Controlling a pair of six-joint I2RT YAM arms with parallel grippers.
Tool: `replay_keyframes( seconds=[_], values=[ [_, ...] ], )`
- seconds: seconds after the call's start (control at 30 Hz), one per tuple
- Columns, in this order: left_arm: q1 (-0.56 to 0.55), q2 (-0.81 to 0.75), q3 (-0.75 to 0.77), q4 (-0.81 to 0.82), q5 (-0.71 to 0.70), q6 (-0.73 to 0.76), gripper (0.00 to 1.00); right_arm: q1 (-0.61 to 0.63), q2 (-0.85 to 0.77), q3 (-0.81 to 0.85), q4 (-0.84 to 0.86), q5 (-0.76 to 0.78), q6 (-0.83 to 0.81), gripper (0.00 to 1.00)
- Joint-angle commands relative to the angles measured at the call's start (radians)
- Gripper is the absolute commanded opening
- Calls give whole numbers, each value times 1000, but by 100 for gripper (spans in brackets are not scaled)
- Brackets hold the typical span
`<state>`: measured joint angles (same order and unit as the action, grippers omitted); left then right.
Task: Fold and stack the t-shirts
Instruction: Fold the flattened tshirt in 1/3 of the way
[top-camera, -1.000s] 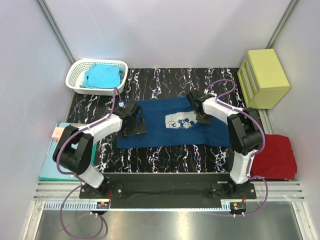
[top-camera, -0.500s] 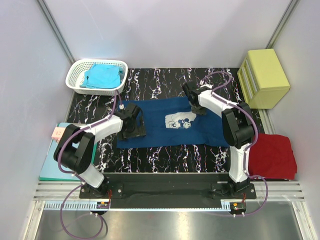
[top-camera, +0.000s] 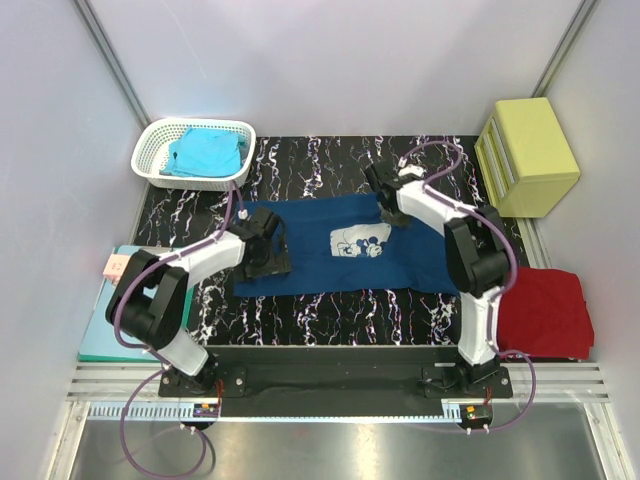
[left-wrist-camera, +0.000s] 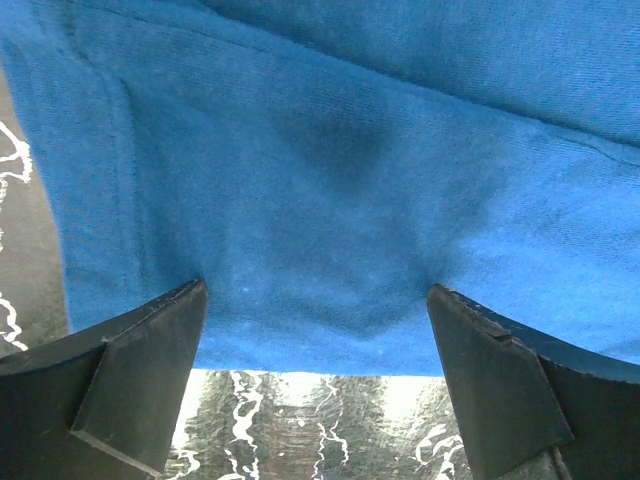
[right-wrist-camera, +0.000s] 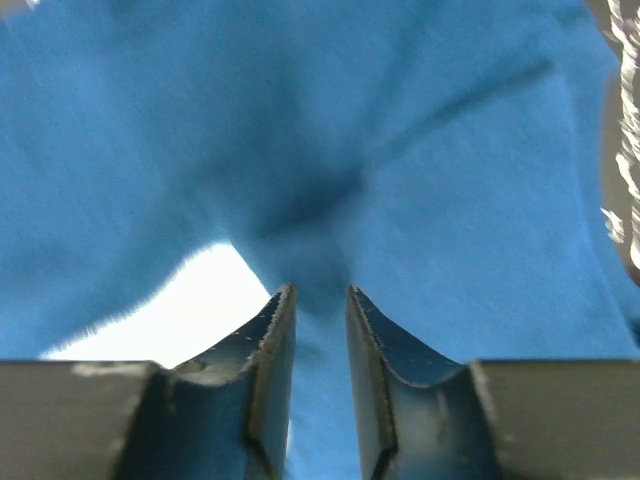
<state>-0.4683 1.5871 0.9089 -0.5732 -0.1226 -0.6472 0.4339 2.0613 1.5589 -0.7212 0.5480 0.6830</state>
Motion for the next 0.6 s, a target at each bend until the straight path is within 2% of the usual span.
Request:
replay_keyframes(
  seconds=[0.0, 0.17, 0.3, 0.4, 0.5, 0.57],
  values=[
    [-3, -111, 19, 27, -71, 40, 99, -4, -314, -135, 127, -28, -43, 37],
    [26, -153, 91, 67, -83, 47, 99, 17, -489, -227, 108, -88, -82, 41],
    [33, -58, 183, 55, -51, 57, 99, 20, -510, -287, 22, -89, -86, 41],
    [31, 9, 193, 35, -9, 44, 99, 22, -524, -354, -23, -105, -60, 37],
    [34, 17, 165, 50, -20, 34, 99, 42, -579, -460, 26, -88, -45, 37],
    [43, 30, 204, 61, -48, 55, 99, 37, -586, -484, 74, -76, -43, 39]
  ],
)
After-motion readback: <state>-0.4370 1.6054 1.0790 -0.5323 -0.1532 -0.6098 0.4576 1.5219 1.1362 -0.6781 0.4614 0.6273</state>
